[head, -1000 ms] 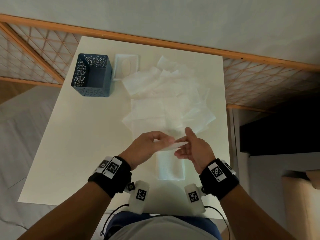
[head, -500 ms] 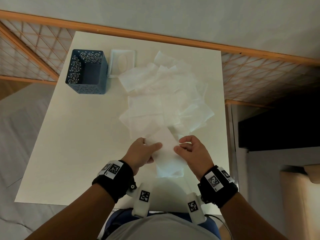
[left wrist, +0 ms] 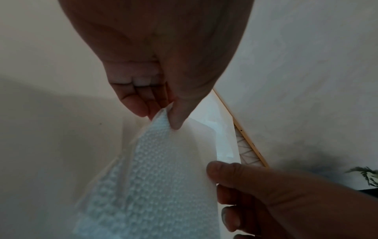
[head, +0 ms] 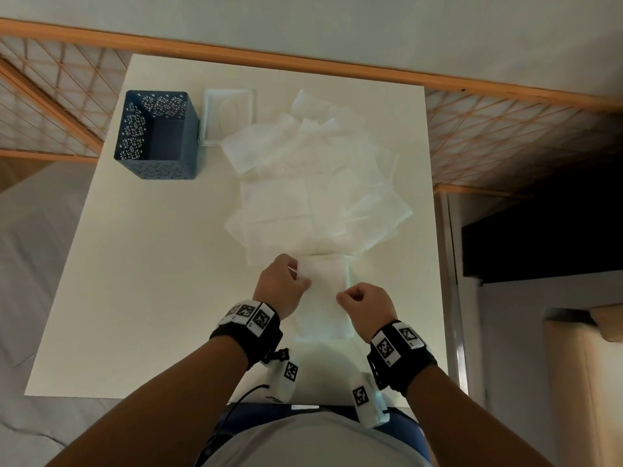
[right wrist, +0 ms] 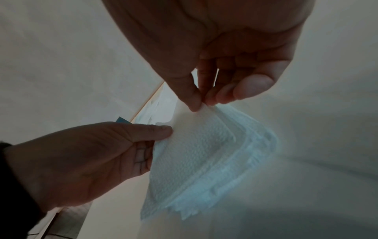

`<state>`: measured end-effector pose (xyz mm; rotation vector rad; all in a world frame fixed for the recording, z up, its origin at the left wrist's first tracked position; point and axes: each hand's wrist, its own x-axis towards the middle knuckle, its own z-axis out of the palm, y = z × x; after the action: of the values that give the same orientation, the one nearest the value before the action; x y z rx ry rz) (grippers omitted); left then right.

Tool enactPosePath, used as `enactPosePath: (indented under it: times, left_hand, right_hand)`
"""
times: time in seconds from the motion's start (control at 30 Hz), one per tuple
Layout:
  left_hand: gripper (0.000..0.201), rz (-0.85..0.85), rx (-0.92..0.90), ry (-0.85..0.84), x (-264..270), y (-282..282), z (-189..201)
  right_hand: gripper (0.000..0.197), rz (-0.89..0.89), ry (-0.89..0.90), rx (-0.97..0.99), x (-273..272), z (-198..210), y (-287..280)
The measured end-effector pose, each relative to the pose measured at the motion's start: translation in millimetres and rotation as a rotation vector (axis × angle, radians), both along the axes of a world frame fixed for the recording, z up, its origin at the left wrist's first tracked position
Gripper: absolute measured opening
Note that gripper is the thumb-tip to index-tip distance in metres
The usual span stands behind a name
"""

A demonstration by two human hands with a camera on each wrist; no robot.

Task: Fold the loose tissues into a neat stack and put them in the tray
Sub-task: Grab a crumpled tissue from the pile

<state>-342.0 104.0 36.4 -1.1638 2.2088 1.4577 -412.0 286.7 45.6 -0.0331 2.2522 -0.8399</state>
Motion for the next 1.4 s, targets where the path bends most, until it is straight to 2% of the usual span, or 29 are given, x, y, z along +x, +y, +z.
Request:
enactPosePath:
  times: [0.23,0.63,0.77,1.0,1.2,1.3,1.4]
  left_hand:
    - [0.018,0.035,-0.019,0.007,2.4,-2.8,-4.4]
    - [0.034,0.064,-0.022,-0.037,0.0,-7.3,-15.7]
    - [0.038,0.068,-0.009,-0.044,1.5,-11.2,-21.6]
    - [0.044,0.088,-0.023,-0.025,3.1,-16.1,-12.3]
    - [0.03,0.133,-0.06,-0.012,-5.4,-33.5,-5.3]
    - [0.02,0.126,-0.08,-0.008,-12.6,-43.9,-5.2]
    - [0.018,0.084,-0.168,0.006,-18.0,-54.0,-7.6]
  right_hand:
    - [0.016,0.026,0.035,0.044,-7.5,-5.2,-4.5]
    - [0.017,0.035,0.005,0.114,-13.5,-19.1,-6.7]
    - [0.022,0.036,0.005,0.122,-15.0,-21.0,-7.2]
    - [0.033,0.076,0.048,0.099,-36.3,1.2,-10.3]
    - [0.02,0.152,0.176,0.031,-94.9,6.9,-62.2]
    - [0.025,0.268,0.179,0.046,-115.7,-0.6,-96.6]
    - [0.036,0.349,0.122,0.121,-126.9,-8.7,-123.4]
